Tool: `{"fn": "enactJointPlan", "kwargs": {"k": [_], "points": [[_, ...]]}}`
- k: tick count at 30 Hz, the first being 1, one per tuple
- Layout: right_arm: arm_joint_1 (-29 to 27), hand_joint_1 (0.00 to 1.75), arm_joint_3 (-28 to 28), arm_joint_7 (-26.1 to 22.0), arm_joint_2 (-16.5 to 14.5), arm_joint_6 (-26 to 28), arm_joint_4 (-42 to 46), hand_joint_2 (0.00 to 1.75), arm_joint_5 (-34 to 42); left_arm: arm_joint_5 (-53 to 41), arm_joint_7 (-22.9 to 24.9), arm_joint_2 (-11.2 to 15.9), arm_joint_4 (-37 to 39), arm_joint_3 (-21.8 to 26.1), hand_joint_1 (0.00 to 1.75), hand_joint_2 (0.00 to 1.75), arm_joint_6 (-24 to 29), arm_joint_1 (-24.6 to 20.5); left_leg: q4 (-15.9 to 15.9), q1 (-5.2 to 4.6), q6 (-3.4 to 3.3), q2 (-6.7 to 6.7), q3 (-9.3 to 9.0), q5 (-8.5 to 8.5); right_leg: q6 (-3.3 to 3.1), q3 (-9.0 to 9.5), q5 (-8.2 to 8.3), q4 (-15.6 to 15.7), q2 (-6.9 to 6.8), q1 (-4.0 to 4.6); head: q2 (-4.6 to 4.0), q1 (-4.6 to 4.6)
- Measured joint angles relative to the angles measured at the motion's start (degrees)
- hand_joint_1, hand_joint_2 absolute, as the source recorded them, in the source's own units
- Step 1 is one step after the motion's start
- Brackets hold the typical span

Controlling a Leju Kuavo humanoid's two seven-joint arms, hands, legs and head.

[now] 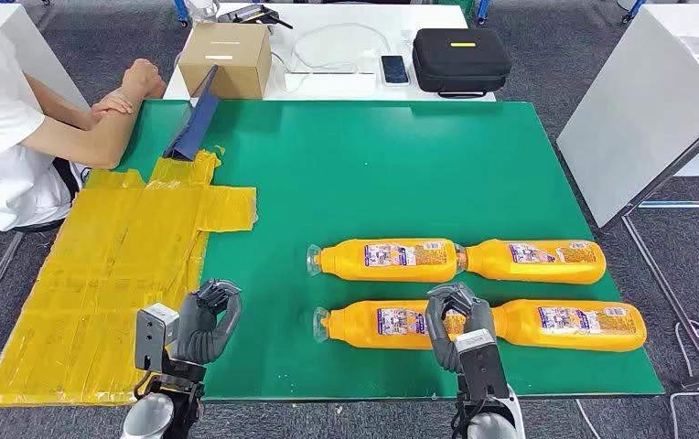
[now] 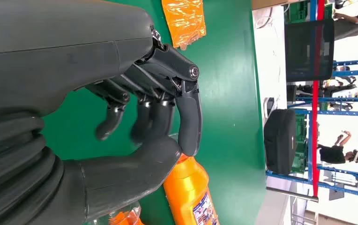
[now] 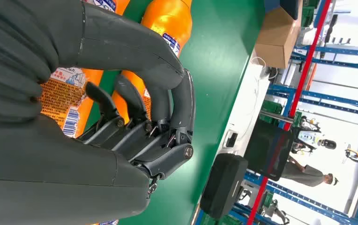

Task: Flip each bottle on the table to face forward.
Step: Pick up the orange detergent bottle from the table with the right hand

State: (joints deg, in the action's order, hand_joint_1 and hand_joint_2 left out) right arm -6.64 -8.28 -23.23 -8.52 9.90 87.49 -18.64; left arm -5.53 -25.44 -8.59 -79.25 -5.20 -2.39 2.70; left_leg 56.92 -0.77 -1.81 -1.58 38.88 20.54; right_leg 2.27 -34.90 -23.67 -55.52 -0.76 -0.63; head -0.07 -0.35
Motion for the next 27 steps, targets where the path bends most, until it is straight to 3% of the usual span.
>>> {"fn": "enactJointPlan", "kwargs": {"k": [7, 11, 13, 20, 21, 24, 25, 27], "points": [[0.0, 1.75, -0.1, -1.2, -0.1, -0.1, 0.0, 1.75, 0.3, -0.5, -1.2, 0.0, -0.3, -0.1, 1.72, 1.75, 1.2, 0.1, 0.0, 0.00, 0.00, 0.00, 0.03, -0.02, 0.02, 0.16, 0.02, 0.0, 0.00, 0.01, 0.01, 0.02], [2.2, 1.75, -3.9, -10.5, -3.5, 4.3, 0.0, 1.75, 0.0, -5.6, -12.2, -1.4, -5.5, -4.8, 1.56, 1.75, 13.4, 0.3, 0.0, 0.01, -0.05, -0.10, 0.11, -0.09, -0.06, 0.22, 0.17, -0.1, 0.02, 0.02, 0.01, 0.00], [4.1, 1.75, -7.3, -11.3, -4.8, 7.5, 0.0, 1.75, -0.2, -6.8, -13.5, -2.1, -7.3, -8.2, 1.54, 1.75, 16.5, -0.2, 0.0, 0.03, 0.02, -0.09, -0.06, -0.02, -0.12, 0.09, 0.01, 0.0, 0.01, 0.02, 0.00, 0.01], [5.8, 1.75, -10.5, -10.8, -5.2, 9.0, 0.6, 1.75, 2.7, -4.8, -13.8, -2.4, -9.8, -11.1, 1.58, 1.75, 15.9, -0.4, 0.0, 0.03, 0.08, -0.01, -0.16, 0.04, -0.11, 0.08, -0.07, 0.0, 0.00, 0.01, 0.00, 0.01], [5.9, 1.73, -10.5, -10.7, -5.2, 8.9, 0.8, 1.75, 3.1, -4.7, -13.8, -2.4, -9.9, -11.1, 1.36, 1.75, 15.7, -0.5, 0.0, 0.03, 0.08, 0.00, -0.15, 0.04, -0.11, 0.08, -0.07, 0.0, -0.01, 0.01, 0.00, 0.01], [6.2, 0.49, -10.4, -10.2, -5.2, 8.5, 1.0, 1.75, 4.5, -5.3, -13.6, -2.4, -10.0, -11.0, 0.18, 1.75, 15.3, -0.8, 0.0, 0.03, 0.09, 0.02, -0.15, 0.04, -0.06, 0.32, -0.05, -0.1, -0.01, 0.01, 0.00, 0.02], [6.3, 0.07, -10.3, -9.9, -5.3, 8.4, 1.0, 1.75, 4.7, -5.8, -13.3, -2.3, -10.0, -11.0, 0.00, 1.75, 15.4, -1.0, 0.0, 0.04, 0.09, 0.02, -0.15, 0.04, -0.04, 0.45, -0.03, -0.1, -0.01, 0.02, 0.00, 0.01], [6.7, 0.00, -10.2, -8.9, -5.3, 8.8, 1.0, 1.75, 4.0, -7.5, -12.3, -2.3, -10.0, -10.9, 0.00, 1.75, 16.0, -1.4, 0.0, 0.04, 0.09, 0.02, -0.14, 0.03, -0.02, 0.63, -0.02, -0.1, -0.01, 0.02, 0.01, 0.01]]}}
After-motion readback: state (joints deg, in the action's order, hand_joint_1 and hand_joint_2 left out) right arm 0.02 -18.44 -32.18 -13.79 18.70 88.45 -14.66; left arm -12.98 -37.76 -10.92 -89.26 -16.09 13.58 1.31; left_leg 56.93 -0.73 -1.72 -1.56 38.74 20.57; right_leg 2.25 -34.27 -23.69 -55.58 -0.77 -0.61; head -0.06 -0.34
